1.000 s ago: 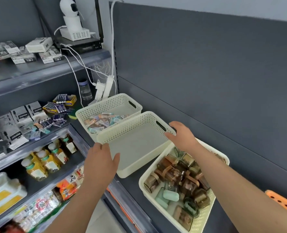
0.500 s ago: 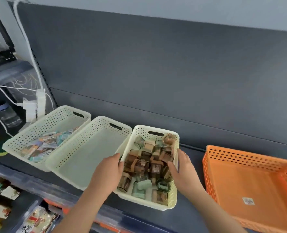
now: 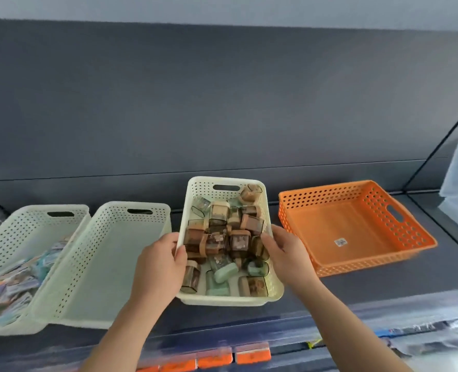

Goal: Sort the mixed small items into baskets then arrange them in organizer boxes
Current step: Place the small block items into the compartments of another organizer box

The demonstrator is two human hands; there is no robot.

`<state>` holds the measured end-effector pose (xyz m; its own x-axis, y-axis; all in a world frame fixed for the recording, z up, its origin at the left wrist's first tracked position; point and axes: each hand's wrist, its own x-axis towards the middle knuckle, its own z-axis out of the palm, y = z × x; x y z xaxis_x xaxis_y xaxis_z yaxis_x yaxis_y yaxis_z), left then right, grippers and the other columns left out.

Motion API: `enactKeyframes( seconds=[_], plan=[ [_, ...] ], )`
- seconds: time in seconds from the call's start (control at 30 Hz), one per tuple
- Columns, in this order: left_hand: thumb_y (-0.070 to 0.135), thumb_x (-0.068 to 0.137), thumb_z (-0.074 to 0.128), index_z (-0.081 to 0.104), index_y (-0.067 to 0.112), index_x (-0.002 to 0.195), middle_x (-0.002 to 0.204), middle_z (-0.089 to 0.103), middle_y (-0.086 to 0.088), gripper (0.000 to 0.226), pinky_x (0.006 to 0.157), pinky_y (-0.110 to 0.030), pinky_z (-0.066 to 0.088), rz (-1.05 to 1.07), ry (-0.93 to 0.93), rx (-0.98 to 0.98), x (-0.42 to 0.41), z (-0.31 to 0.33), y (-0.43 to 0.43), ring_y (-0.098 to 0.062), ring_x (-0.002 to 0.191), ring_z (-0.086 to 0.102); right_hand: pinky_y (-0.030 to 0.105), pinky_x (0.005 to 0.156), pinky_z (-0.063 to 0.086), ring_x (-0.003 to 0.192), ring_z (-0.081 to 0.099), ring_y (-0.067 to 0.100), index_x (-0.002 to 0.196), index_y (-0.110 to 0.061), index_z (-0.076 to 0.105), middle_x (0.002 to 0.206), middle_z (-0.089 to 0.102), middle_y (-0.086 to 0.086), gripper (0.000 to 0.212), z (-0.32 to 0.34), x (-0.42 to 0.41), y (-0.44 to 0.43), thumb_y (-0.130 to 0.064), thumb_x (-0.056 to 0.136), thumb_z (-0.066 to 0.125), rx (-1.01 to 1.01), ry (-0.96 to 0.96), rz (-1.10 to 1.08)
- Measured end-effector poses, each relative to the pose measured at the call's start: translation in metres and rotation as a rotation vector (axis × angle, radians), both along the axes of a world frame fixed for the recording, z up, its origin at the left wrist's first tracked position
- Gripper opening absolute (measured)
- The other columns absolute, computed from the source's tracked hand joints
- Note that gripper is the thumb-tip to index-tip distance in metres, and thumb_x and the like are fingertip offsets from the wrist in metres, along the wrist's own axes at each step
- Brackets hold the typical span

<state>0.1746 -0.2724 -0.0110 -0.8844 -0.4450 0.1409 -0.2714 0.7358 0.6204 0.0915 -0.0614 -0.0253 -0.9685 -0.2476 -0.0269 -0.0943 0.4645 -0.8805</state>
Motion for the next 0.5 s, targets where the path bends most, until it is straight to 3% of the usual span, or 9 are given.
enactKeyframes(
  seconds=[0.13, 0.23, 0.37, 0.5],
  plan=[
    [0.014, 0.090, 0.057, 0.069, 0.017, 0.109, 0.092, 0.070, 0.008, 0.022, 0.064, -0.024, 0.050, -0.081, 0.123, 0.049, -0.006, 0.039, 0.027, -0.009, 0.077, 0.064, 0.032, 0.061, 0.044, 0.080, 0.061, 0.029, 0.093, -0.017, 0.065, 0.082, 0.068, 0.010, 0.029, 0.039, 0.010, 0.038, -0.033, 0.099, 0.041, -0.064, 0.099, -0.130],
    [0.015, 0.090, 0.058, 0.068, 0.019, 0.110, 0.090, 0.067, 0.013, 0.023, 0.067, -0.025, 0.052, -0.158, 0.176, 0.105, -0.017, 0.062, 0.060, -0.006, 0.079, 0.064, 0.038, 0.067, 0.050, 0.081, 0.062, 0.027, 0.093, -0.015, 0.068, 0.083, 0.070, 0.007, 0.030, 0.066, 0.019, 0.077, -0.028, 0.100, 0.041, -0.092, 0.150, -0.260],
    [0.015, 0.090, 0.058, 0.069, 0.019, 0.110, 0.086, 0.067, 0.018, 0.023, 0.059, -0.017, 0.051, -0.324, 0.192, 0.158, -0.038, 0.078, 0.121, 0.001, 0.075, 0.065, 0.042, 0.067, 0.052, 0.070, 0.060, 0.027, 0.089, -0.016, 0.071, 0.081, 0.069, 0.010, 0.031, 0.088, 0.031, 0.142, -0.028, 0.099, 0.044, -0.101, 0.164, -0.420],
    [0.014, 0.089, 0.059, 0.070, 0.020, 0.109, 0.078, 0.061, 0.024, 0.023, 0.056, -0.018, 0.050, -0.459, 0.170, 0.213, -0.061, 0.080, 0.200, 0.003, 0.066, 0.063, 0.051, 0.080, 0.052, 0.088, 0.062, 0.037, 0.092, -0.014, 0.070, 0.088, 0.069, 0.017, 0.029, 0.095, 0.041, 0.221, -0.029, 0.098, 0.046, -0.110, 0.152, -0.564]
  ],
)
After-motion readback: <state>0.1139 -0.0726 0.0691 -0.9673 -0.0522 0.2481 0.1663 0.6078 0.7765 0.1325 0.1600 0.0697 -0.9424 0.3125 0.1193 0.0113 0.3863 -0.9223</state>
